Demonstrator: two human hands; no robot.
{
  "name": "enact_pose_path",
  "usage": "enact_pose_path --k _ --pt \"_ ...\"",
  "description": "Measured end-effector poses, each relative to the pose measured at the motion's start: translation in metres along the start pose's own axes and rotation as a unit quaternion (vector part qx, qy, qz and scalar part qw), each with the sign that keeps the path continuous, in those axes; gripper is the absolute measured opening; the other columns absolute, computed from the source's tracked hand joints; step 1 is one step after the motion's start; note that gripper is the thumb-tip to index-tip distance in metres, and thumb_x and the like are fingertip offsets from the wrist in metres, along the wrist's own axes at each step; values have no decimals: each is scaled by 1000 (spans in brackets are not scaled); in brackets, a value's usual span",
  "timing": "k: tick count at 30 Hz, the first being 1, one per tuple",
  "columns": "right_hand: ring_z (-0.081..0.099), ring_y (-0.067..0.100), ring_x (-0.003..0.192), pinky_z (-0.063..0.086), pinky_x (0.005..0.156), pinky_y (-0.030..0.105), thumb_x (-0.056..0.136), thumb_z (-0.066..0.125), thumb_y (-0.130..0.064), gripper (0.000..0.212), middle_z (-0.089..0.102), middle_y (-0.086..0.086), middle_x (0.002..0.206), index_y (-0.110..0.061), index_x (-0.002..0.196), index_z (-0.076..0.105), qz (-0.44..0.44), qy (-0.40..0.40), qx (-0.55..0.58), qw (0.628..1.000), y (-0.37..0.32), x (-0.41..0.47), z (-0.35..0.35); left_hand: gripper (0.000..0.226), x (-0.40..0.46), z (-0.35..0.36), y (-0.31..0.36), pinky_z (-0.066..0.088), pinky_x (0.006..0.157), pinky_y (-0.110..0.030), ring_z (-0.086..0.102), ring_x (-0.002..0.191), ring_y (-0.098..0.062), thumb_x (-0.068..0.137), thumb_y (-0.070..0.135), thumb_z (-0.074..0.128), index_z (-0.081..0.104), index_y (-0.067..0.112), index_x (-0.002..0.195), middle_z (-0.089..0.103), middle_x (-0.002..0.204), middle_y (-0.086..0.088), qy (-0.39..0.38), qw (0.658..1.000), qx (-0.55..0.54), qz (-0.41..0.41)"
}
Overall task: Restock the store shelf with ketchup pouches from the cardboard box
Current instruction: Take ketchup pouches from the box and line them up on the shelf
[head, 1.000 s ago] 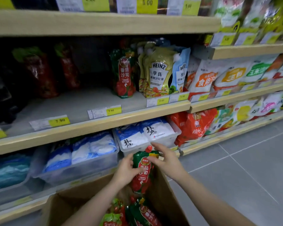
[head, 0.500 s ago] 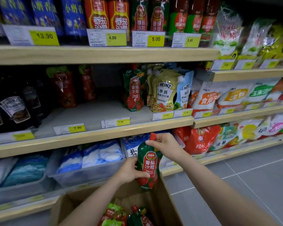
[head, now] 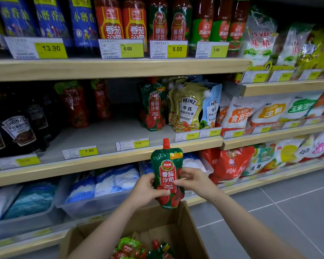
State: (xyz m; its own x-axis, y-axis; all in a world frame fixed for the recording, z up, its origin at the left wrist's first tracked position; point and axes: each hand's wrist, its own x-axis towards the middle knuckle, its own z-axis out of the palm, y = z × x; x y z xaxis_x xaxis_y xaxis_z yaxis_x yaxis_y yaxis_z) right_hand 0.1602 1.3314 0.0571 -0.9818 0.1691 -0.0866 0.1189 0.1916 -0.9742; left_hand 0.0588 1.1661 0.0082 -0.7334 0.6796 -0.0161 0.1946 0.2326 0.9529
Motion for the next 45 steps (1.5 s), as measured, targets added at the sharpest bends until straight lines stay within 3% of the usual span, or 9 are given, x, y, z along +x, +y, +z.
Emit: enact_pose_path --k 11,14,18,22,27,31,33,40,45 --pt "68 9 86 55 77 22 78 66 0 24 70 8 98 -12 99 65 -115 50 16 992 -57 32 -18 56 37 -31 61 49 75 -14 63 90 6 54 22 87 58 54 90 67 90 29 74 991 37 106" --pt "66 11 91 55 84 26 79 66 -2 21 69 5 99 -13 97 64 -171 59 -11 983 -98 54 -31 60 62 -53 99 51 84 -24 64 94 1 52 31 83 55 59 96 68 95 25 122 974 63 178" --pt "64 -2 77 54 71 16 82 63 0 16 68 1 90 -13 91 62 -207 73 -17 975 -133 83 -40 54 95 -73 128 53 89 -34 64 97 -4 59 26 83 58 46 102 69 101 14 161 959 77 221" --pt "63 -2 79 51 75 13 82 61 3 21 66 7 97 -2 102 60 -208 95 -34 973 -129 111 -38 44 115 -78 121 53 86 -36 64 95 -9 66 24 81 61 26 105 70 101 3 195 955 85 205" --pt "63 27 100 52 91 36 87 57 -4 28 63 23 112 4 114 56 -142 113 -27 983 -100 132 -34 34 127 -71 97 47 75 -8 61 90 2 75 28 75 60 24 105 66 100 8 143 973 96 153" --pt "64 7 80 52 64 11 89 56 -12 26 65 11 103 -1 112 58 -121 143 -20 982 -87 140 -33 32 135 -70 90 52 86 -25 62 104 -15 89 43 55 60 18 108 67 109 -1 138 983 73 93" --pt "64 7 79 50 63 10 89 57 -15 23 66 9 101 -5 109 60 -120 143 -18 982 -86 142 -33 33 138 -72 90 51 90 -31 62 104 -17 89 45 52 60 19 108 67 112 -4 135 985 70 83" --pt "66 10 84 52 64 12 89 57 -20 18 69 14 106 -11 104 62 -124 140 -32 982 -83 140 -33 29 132 -70 88 47 71 -12 64 92 -8 90 46 51 58 24 107 69 108 0 122 983 100 93" --pt "52 18 120 44 101 35 89 57 -23 49 51 9 135 -11 134 42 -139 141 -84 977 -78 115 -30 47 100 -64 82 47 93 -28 57 110 -12 89 39 56 46 17 130 60 124 -4 164 968 131 135"
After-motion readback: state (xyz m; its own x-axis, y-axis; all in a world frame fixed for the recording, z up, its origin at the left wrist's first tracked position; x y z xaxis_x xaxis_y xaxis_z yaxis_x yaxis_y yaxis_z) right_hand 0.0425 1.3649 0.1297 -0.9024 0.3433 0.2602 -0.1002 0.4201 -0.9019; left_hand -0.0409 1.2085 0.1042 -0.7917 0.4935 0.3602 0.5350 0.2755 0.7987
